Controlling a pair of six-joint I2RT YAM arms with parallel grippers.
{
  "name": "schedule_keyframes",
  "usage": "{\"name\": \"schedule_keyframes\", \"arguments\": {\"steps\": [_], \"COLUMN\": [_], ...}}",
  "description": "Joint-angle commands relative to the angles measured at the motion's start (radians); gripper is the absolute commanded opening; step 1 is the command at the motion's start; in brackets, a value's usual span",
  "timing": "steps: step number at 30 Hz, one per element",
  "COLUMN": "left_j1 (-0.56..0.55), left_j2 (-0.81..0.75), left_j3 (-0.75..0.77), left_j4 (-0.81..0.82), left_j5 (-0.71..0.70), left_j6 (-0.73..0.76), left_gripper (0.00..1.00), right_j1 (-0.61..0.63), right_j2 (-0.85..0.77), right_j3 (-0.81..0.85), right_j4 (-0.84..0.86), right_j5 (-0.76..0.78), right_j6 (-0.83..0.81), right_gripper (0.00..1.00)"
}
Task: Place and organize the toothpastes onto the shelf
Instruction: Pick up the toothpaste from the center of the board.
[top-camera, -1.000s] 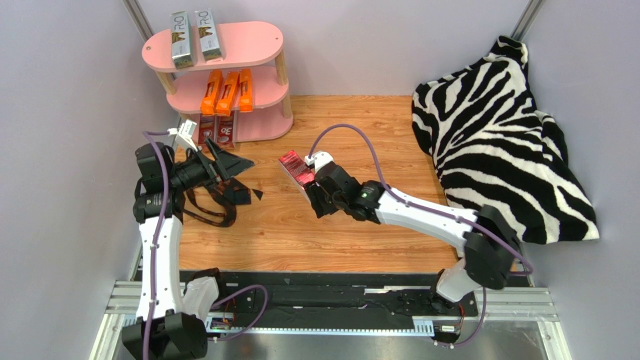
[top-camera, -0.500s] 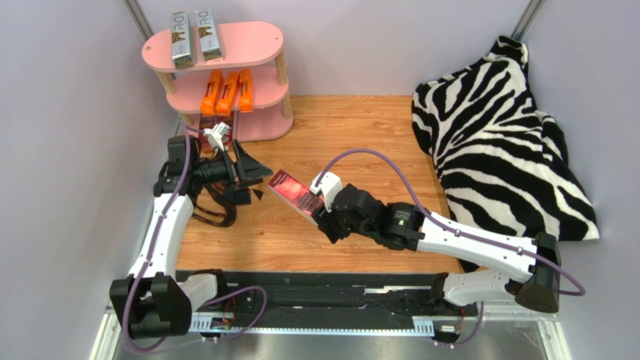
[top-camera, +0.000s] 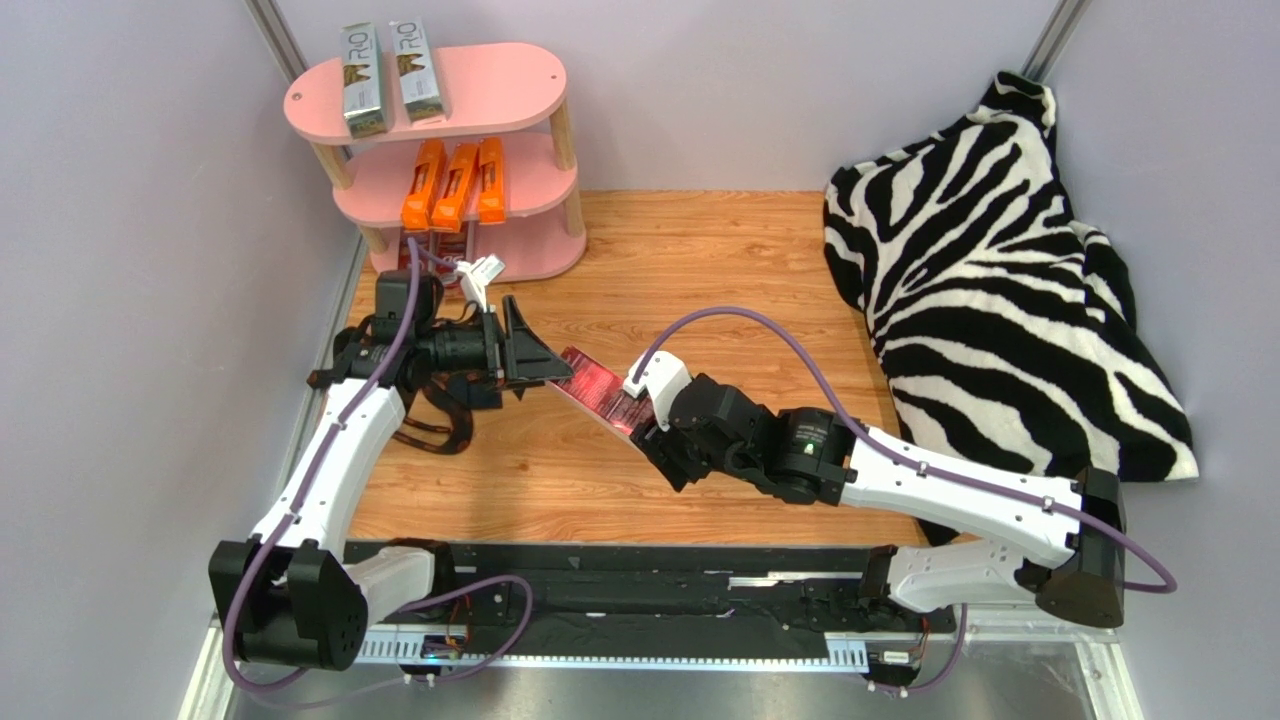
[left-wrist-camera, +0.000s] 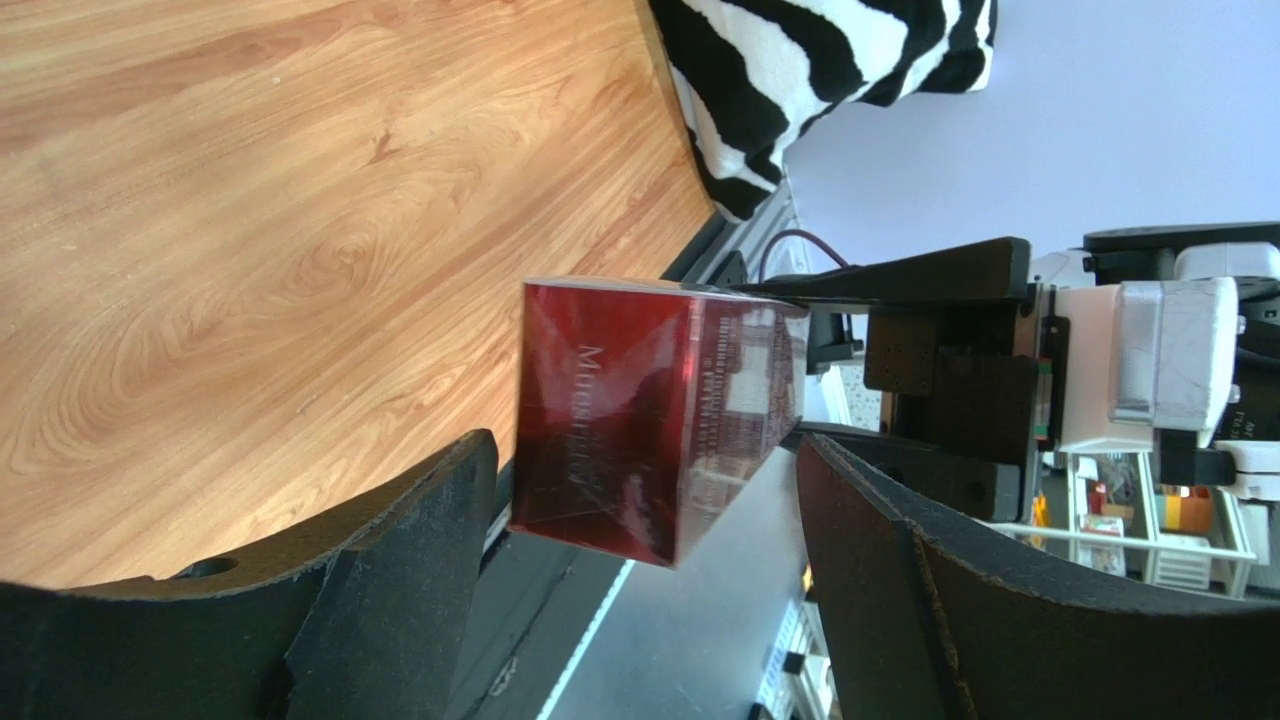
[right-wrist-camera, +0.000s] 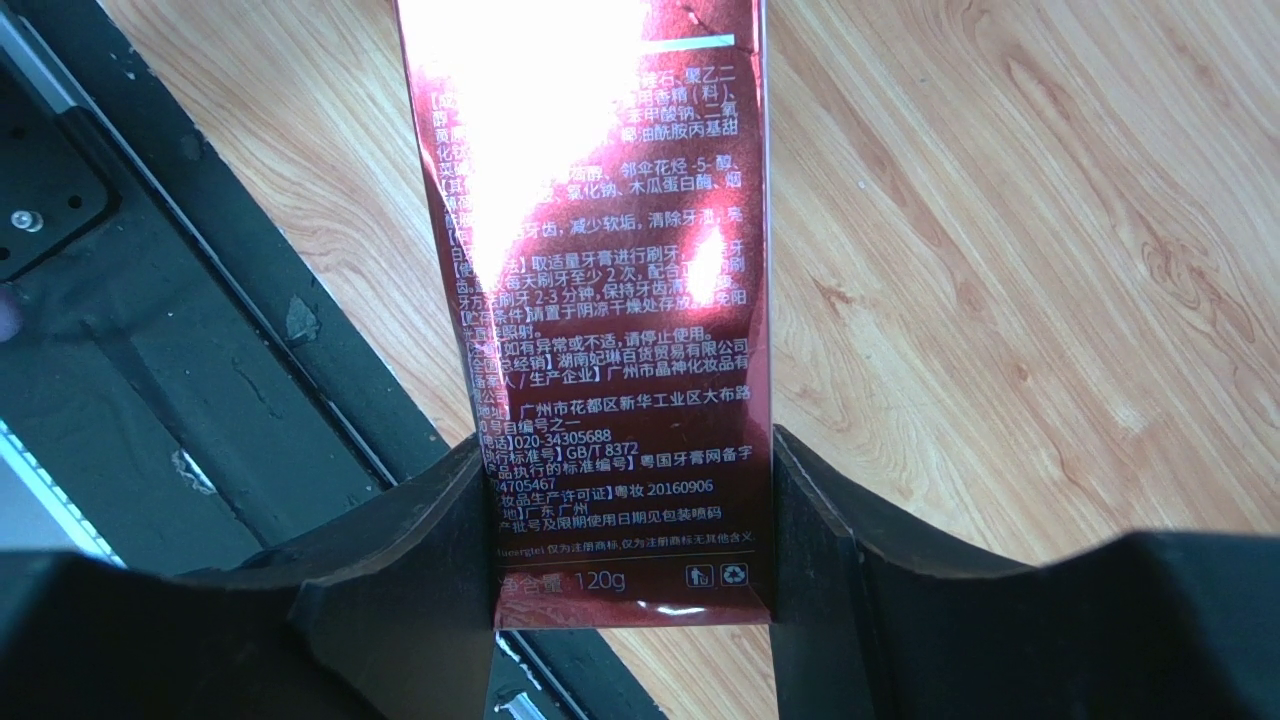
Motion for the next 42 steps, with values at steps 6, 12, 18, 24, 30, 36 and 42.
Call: {"name": "schedule_keyframes", "arguments": {"steps": [6,12,18,24,30,36,42], "left_j1": [-0.007,-0.038,-0.082,-0.096,-0.096,-0.096,-0.093], "left_j2": [-0.021,-0.01,-0.018,-0.024,-0.007,-0.007,0.014], "left_j3": [0.029,0.018,0.022,0.024,0.019,-0.036,-0.065], "left_j4": [0.021,0.06,0.063,0.043,0.042,0.19,0.327], "left_j5": [0.02,0.113,0.127,0.139,0.158,0.139,0.104], "left_j6": [0.008,-0.013,-0.027,-0.016,-0.013,-0.107,-0.185], "left_gripper": [0.74,0.65,0.62,0.58,0.36,0.32,0.3], "right_j1": [0.015,0.028,0.029,0.031,0.029,0.029,0.028], "right_j2": [-0.085,-0.13,-0.147,-0.144,-0.153,-0.196,-0.251], "right_j3": [0.009,-0.032,-0.037,-0.032,-0.044,-0.08,-0.106], "right_j4": [0.067,0.1,0.111,0.107,0.129,0.163,0.172], "right_j5": [-0.06,-0.077,-0.036,-0.002,0.024,0.112,0.216], "right_j6": [-0.058,-0.096,-0.095,-0.135,-0.147,-0.127,-0.045], "right_gripper": [0.39,0.41,0.41,0.41,0.42,0.57,0.82]}}
